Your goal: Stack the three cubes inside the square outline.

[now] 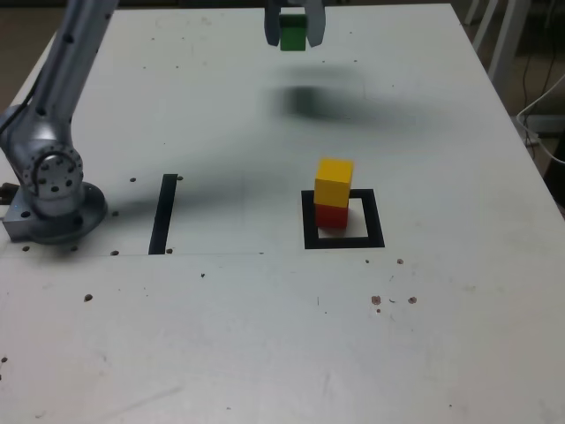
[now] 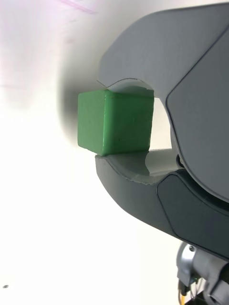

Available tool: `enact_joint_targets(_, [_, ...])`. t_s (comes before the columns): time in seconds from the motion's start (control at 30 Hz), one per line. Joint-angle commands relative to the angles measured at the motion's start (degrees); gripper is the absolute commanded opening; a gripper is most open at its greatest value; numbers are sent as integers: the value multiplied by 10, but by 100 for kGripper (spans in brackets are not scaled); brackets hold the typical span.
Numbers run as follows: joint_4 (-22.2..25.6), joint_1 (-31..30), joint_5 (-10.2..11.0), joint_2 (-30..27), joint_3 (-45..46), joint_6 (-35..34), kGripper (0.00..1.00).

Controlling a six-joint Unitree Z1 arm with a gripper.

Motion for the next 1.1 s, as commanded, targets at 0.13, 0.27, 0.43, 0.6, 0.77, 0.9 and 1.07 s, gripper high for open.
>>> enact_joint_targets(0.13, [4, -52, -8, -42, 51, -29, 31])
enact_joint_targets(0.27, [-3, -89, -16, -60, 79, -50, 31])
enact_joint_targets(0.43, [-5, -134, -31, -79, 99, -74, 31])
enact_joint_targets(0.6, [-2, -176, -52, -89, 113, -94, 31])
enact_joint_targets(0.77, [1, -208, -79, -91, 127, -107, 31])
enact_joint_targets(0.9, [3, -230, -93, -96, 134, -118, 31])
enact_joint_targets(1.07, [6, -254, -99, -106, 141, -131, 31])
